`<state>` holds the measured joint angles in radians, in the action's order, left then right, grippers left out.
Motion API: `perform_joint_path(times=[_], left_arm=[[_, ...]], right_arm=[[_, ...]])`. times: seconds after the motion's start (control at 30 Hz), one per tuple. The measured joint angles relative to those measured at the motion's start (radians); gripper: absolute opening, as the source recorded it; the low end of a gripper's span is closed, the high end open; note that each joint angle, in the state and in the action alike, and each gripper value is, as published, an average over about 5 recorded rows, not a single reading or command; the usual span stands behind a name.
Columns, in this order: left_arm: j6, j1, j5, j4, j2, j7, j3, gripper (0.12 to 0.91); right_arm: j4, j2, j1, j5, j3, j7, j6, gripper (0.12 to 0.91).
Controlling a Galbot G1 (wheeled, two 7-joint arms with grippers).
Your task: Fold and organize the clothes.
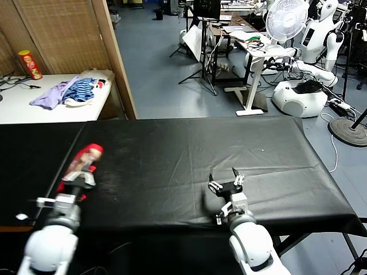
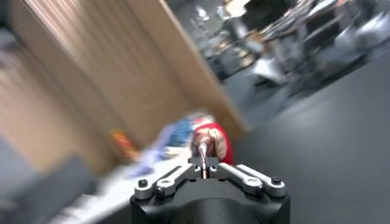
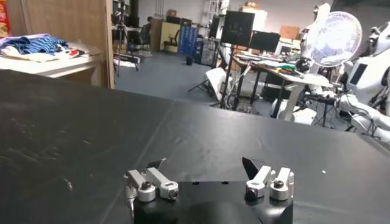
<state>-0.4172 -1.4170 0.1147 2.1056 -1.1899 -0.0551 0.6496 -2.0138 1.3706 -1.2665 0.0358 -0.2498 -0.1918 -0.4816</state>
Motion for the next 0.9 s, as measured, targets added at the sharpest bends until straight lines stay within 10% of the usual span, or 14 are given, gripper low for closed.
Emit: perform_joint_path(times=[0.3, 0.67, 0.9], left_arm=[[0.061, 0.041, 0.094, -0.028, -0.171, -0.018, -0.218, 0.158], [0.354, 0.013, 0.047, -0.045, -0.188, 0.161, -0.291, 0.692], [0.407, -0.014, 0.105, -0.004, -0.158, 0.166, -0.25, 0.796]], right_arm=[[0.025, -0.024, 0.013, 0.105, 0.019, 0.068, 0.031, 0.798], [0.093, -0.03, 0.104, 0.352, 0.11, 0.108, -0.033, 0.798], [0.209, 0.021, 0.211, 0.518, 0.178, 0.069, -0.059, 0.798]])
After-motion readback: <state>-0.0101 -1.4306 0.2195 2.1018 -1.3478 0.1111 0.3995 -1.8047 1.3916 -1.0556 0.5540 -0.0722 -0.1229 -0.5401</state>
